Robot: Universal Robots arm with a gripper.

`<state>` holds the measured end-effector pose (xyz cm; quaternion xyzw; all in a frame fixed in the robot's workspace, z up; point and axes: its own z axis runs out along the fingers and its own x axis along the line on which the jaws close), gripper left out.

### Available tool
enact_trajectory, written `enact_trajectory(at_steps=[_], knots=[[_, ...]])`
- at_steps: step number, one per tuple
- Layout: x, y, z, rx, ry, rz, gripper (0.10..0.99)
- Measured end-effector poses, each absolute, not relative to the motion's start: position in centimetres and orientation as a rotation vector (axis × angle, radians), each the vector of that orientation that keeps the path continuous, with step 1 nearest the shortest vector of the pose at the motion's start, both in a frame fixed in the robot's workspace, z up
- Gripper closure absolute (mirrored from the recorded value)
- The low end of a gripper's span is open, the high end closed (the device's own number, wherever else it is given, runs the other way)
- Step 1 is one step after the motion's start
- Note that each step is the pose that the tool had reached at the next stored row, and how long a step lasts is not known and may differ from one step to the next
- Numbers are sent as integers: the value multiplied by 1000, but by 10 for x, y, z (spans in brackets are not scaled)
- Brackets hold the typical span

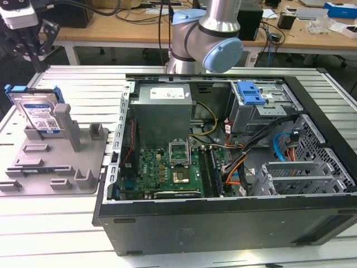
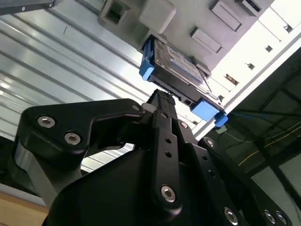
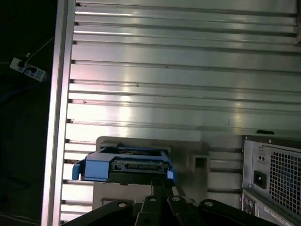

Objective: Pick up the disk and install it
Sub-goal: 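Pick up the disk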

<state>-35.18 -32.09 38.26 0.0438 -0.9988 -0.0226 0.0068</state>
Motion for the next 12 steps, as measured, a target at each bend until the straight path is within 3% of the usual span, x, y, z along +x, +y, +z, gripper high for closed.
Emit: enact_trajectory(at_steps=[12], knots=[[-352, -321, 381, 575, -3068, -67, 980]])
